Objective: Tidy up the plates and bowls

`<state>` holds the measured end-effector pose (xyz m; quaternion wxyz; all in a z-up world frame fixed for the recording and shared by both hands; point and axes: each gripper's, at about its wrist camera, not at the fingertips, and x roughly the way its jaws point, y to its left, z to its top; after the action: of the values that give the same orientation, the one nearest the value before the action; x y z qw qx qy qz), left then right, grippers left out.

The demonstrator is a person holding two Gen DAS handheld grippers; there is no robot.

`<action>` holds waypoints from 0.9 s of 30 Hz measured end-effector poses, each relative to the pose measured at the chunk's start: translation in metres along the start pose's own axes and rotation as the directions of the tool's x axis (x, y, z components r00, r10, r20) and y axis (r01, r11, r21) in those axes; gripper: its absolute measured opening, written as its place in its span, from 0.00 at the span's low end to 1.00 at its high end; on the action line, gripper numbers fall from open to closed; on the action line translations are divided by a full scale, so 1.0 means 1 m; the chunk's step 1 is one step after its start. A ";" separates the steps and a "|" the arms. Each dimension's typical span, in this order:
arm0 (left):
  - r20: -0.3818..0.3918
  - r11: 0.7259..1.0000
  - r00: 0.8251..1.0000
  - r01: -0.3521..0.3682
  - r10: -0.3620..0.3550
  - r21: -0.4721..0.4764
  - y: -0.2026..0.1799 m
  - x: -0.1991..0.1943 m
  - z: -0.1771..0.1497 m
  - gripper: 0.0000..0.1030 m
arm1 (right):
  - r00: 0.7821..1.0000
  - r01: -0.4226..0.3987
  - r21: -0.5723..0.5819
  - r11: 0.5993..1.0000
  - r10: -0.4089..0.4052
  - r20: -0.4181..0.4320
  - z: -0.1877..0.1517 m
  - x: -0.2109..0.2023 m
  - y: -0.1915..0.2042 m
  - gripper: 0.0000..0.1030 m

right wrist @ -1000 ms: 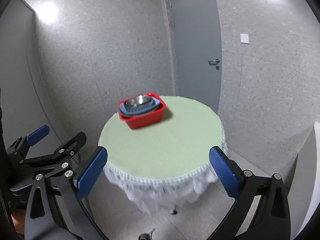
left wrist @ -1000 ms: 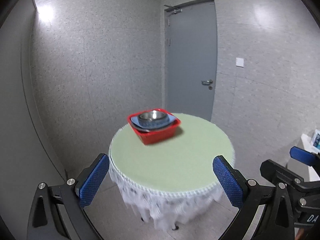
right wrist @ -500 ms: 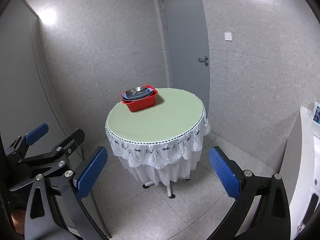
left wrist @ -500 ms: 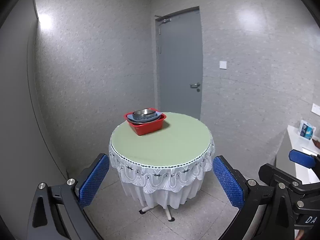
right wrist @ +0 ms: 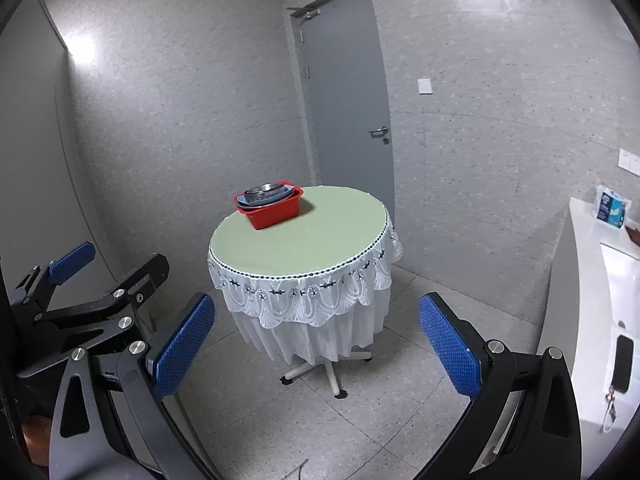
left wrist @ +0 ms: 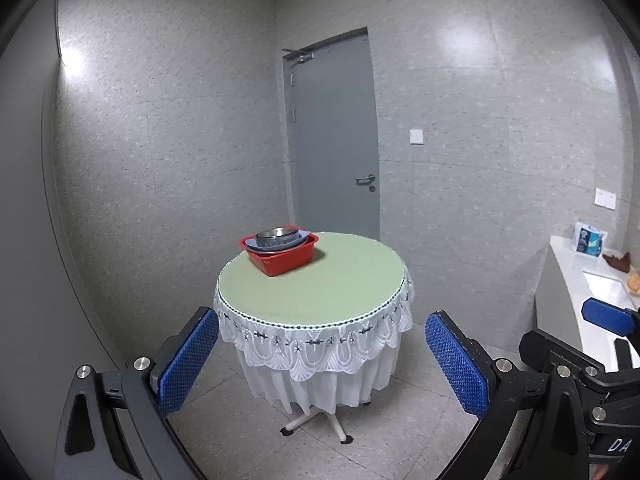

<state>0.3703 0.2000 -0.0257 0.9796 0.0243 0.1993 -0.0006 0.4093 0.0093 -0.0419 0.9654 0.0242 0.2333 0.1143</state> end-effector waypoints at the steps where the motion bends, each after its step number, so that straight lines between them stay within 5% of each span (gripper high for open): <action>1: -0.001 1.000 1.000 0.003 -0.003 -0.002 0.001 0.000 -0.001 0.99 | 1.000 0.004 0.000 1.000 -0.004 0.000 -0.002 -0.001 0.001 1.00; 27: 0.038 1.000 0.999 0.013 -0.013 -0.004 0.003 -0.007 -0.001 0.99 | 0.999 0.019 -0.013 1.000 -0.019 0.031 -0.004 -0.015 -0.013 1.00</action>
<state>0.3641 0.2034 -0.0235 0.9833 0.0207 0.1807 -0.0071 0.3969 -0.0068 -0.0395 0.9700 0.0174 0.2180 0.1062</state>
